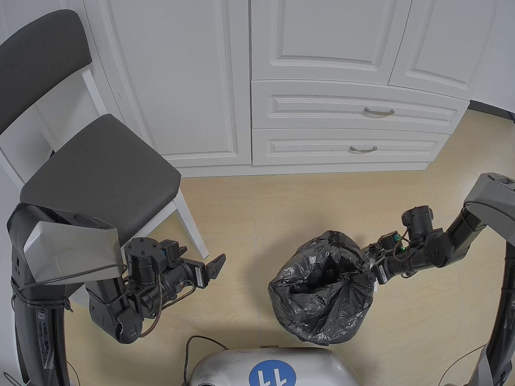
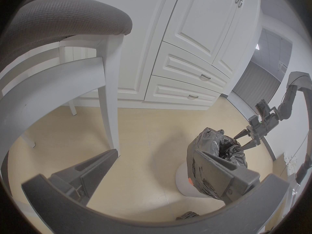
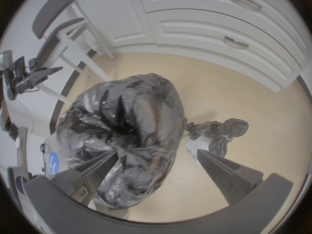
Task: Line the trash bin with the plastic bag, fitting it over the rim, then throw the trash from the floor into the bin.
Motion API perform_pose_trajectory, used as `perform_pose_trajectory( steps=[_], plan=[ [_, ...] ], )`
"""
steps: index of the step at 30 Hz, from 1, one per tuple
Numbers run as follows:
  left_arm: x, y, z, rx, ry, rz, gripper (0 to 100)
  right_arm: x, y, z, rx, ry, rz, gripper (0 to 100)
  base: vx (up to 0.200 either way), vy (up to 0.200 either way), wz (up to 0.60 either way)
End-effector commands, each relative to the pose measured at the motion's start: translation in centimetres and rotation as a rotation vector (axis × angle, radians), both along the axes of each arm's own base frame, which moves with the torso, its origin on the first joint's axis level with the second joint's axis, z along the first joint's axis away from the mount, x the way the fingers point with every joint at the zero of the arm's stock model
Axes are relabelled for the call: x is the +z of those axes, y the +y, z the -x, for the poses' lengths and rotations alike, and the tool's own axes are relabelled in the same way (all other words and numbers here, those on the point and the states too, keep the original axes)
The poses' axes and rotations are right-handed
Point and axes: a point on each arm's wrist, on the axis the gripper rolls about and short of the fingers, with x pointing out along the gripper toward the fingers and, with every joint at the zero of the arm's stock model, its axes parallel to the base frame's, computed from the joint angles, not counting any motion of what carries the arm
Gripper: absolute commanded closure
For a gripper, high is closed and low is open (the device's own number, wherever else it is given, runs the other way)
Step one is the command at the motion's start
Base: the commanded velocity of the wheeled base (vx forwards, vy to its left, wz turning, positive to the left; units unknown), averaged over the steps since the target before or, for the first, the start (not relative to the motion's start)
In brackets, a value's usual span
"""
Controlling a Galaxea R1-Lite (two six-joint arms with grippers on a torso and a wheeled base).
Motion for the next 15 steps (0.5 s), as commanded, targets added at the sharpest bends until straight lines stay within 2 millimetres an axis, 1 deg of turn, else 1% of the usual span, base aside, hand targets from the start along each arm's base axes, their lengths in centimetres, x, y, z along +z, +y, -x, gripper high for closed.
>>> perform_pose_trajectory(
  steps=[1,3,4,5,6,8,9,11,12,13,15],
  plan=[
    [-0.2,0.1,0.3,-0.001,0.009,-0.004,0,1.8,-1.8,2.7,0.057,-0.033,0.060,0,0.000,0.000,0.00],
    [-0.1,0.2,0.5,-0.001,0.013,-0.005,0,1.1,-2.9,3.4,0.082,-0.020,0.103,0,0.000,0.000,0.00],
    [-0.1,0.2,0.5,-0.001,0.013,-0.005,0,1.1,-2.9,3.4,0.082,-0.020,0.103,0,0.000,0.000,0.00],
    [-0.2,0.2,0.6,-0.001,0.018,-0.008,0,0.3,-3.8,3.9,0.094,-0.001,0.130,0,0.000,0.000,0.00],
    [-0.3,0.2,0.6,-0.001,0.021,-0.009,0,-0.2,-4.2,4.1,0.095,0.014,0.139,0,0.000,0.000,0.00],
    [-0.3,0.3,0.7,0.000,0.023,-0.010,0,-0.6,-4.6,4.2,0.090,0.025,0.144,0,0.000,0.000,0.00],
    [-0.3,0.2,0.7,-0.001,0.024,-0.010,0,-1.3,-5.3,4.0,0.076,0.043,0.153,0,0.000,0.000,0.00],
    [-0.4,0.2,0.7,-0.004,0.024,-0.010,0,-2.2,-5.8,3.5,0.058,0.056,0.150,0,0.000,0.000,0.00],
    [-0.4,0.2,0.7,-0.003,0.024,-0.010,0,-2.2,-5.8,3.4,0.057,0.058,0.151,0,0.000,0.000,0.00],
    [-0.3,0.2,0.6,-0.004,0.023,-0.009,0,-2.9,-6.1,2.8,0.044,0.066,0.149,0,0.000,0.000,0.00],
    [-0.3,0.1,0.7,-0.004,0.023,-0.010,0,-3.5,-6.2,2.4,0.036,0.075,0.148,0,0.000,0.000,0.00]
  ],
)
